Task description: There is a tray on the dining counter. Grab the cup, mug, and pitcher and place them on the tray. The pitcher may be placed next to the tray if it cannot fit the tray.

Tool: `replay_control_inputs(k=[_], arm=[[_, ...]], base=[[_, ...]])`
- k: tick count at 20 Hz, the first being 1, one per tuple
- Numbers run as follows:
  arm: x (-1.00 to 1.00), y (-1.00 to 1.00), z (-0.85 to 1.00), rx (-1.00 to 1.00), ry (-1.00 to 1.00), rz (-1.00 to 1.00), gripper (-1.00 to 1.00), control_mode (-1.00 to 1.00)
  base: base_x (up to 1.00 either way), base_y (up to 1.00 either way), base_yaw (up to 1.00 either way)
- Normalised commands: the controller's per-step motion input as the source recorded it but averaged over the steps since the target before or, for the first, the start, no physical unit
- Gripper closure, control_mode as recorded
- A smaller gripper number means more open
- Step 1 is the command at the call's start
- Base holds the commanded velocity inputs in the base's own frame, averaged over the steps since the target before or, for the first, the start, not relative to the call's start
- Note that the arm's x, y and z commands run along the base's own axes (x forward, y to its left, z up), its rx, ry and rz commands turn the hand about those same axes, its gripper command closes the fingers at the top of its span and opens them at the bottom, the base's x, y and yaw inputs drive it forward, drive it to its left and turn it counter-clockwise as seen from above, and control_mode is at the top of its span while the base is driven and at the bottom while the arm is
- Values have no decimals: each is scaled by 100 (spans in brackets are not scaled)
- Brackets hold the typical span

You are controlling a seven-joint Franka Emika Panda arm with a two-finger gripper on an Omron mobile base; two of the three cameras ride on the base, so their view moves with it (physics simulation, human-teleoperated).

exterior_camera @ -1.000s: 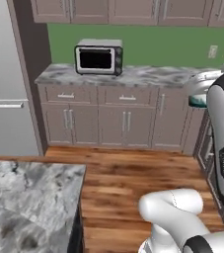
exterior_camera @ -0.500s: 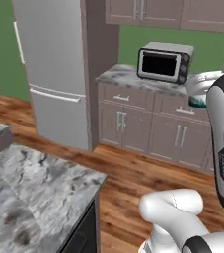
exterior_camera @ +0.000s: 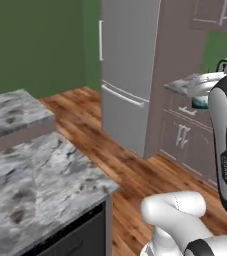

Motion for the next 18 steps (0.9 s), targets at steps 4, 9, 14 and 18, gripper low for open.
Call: replay_control_inputs(k=[4, 9, 14, 18], arm=[[0, 0, 0, 0, 0, 0, 100, 100], [0, 0, 0, 0, 0, 0, 100, 100], [0, 0, 0, 0, 0, 0, 100, 100], [0, 0, 0, 0, 0, 0, 100, 100]], base=[[42, -63, 69], [35, -71, 67], [34, -81, 57], [47, -75, 43]])
